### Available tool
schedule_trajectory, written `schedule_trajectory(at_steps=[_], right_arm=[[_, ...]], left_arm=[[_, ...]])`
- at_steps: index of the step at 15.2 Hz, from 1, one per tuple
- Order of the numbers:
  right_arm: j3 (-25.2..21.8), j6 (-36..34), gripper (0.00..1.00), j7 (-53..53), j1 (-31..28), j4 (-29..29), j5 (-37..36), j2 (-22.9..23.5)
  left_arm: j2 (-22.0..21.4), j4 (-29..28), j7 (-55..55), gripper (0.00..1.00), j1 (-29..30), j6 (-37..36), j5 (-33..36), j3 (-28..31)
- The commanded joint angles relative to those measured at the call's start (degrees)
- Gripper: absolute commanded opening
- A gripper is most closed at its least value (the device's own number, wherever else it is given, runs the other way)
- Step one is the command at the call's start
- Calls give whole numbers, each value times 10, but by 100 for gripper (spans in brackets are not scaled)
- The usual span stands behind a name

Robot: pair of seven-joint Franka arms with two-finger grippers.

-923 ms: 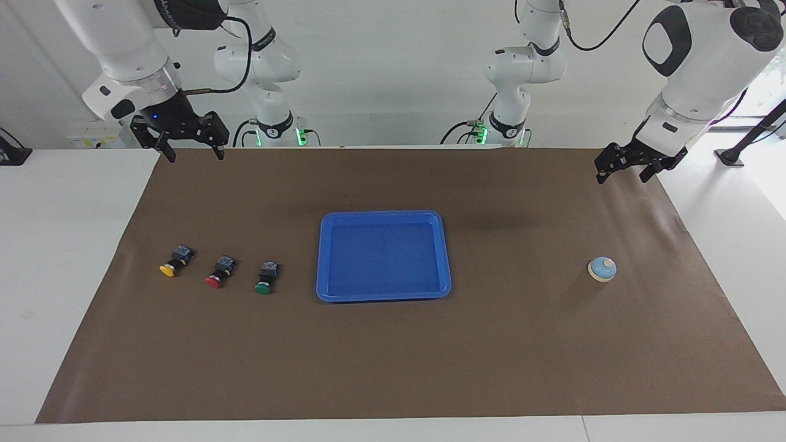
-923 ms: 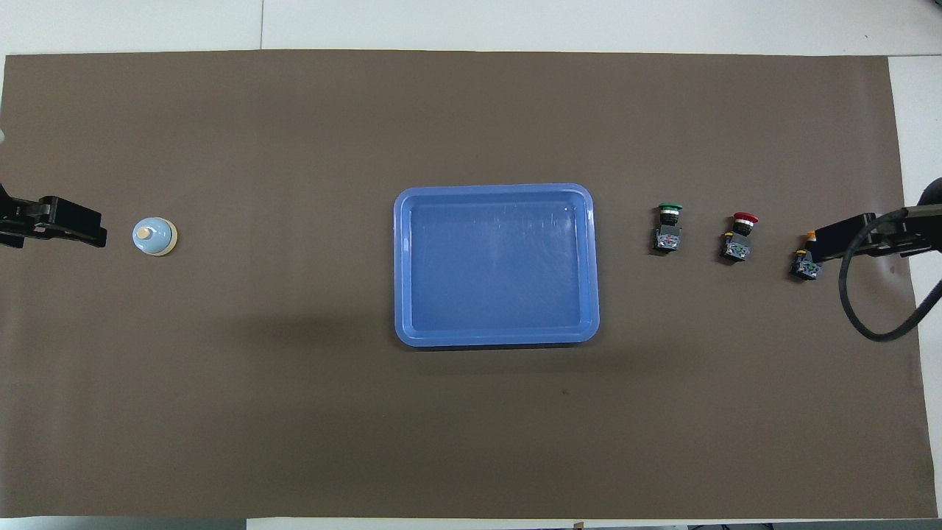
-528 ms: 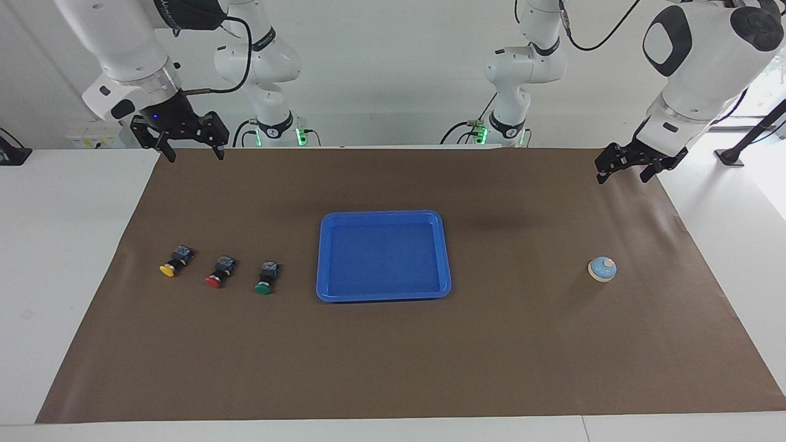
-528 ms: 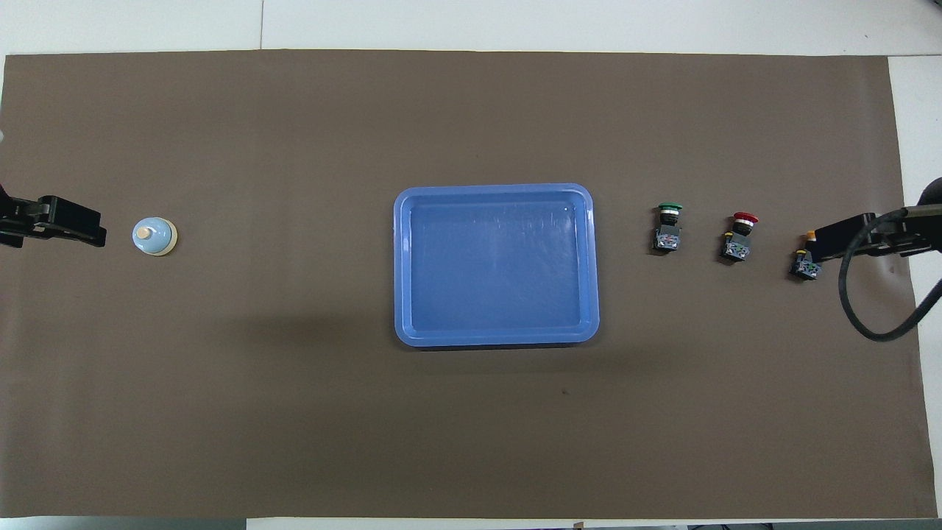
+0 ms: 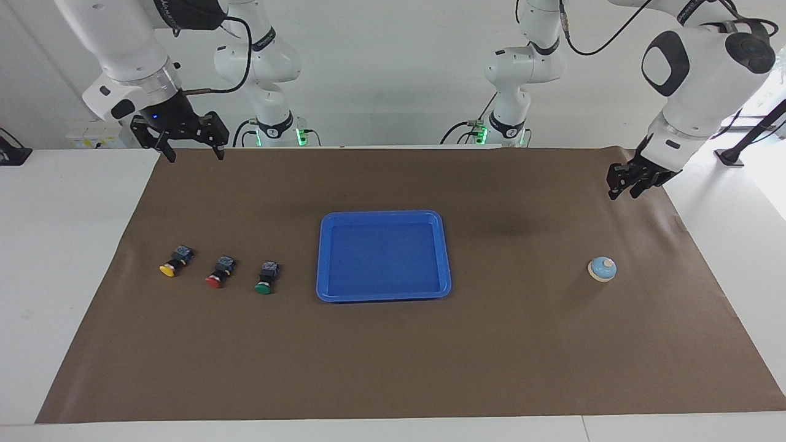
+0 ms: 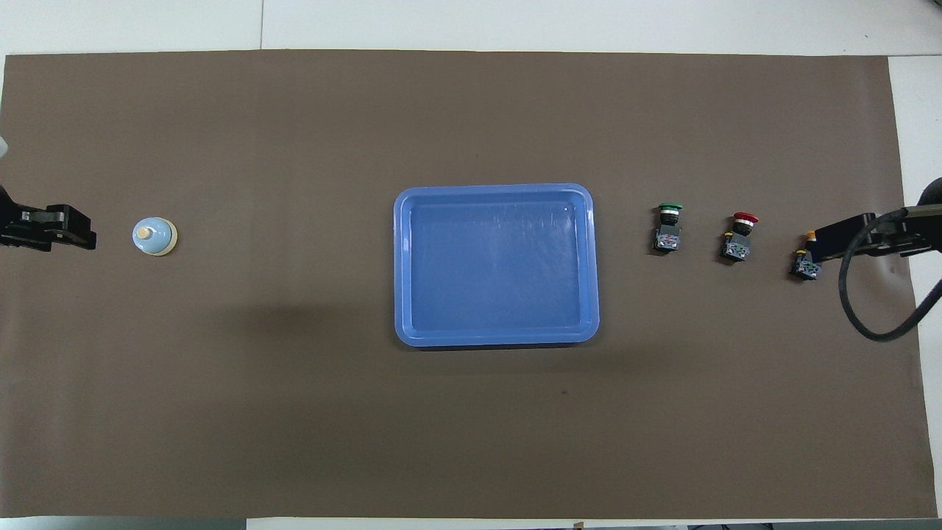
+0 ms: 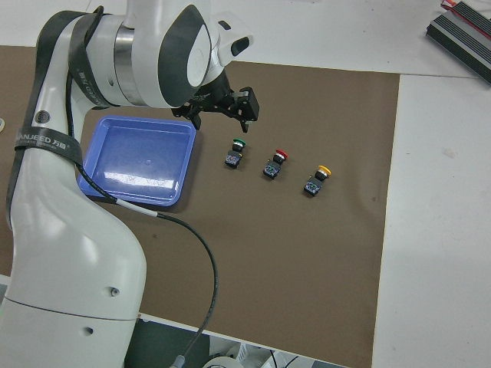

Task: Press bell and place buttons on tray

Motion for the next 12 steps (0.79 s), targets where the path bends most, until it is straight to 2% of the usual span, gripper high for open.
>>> schedule_trajectory(at_steps=[1,4,6,12], right_arm=[[3,-5,100,-10,-9,-5,12,-7],[3,-5,100,-10,-9,-5,12,-7],[3,-5,100,-10,-9,-5,12,-7],[3,-5,100,-10,-9,-5,12,-8]], left_arm=[[53,-19,21,0,31,74,5,-4],[65,-70,21,0,40,172,5,-4],[103,-65,19,0,34,187,5,-4],[141,-63,18,0,32,238,5,-5]])
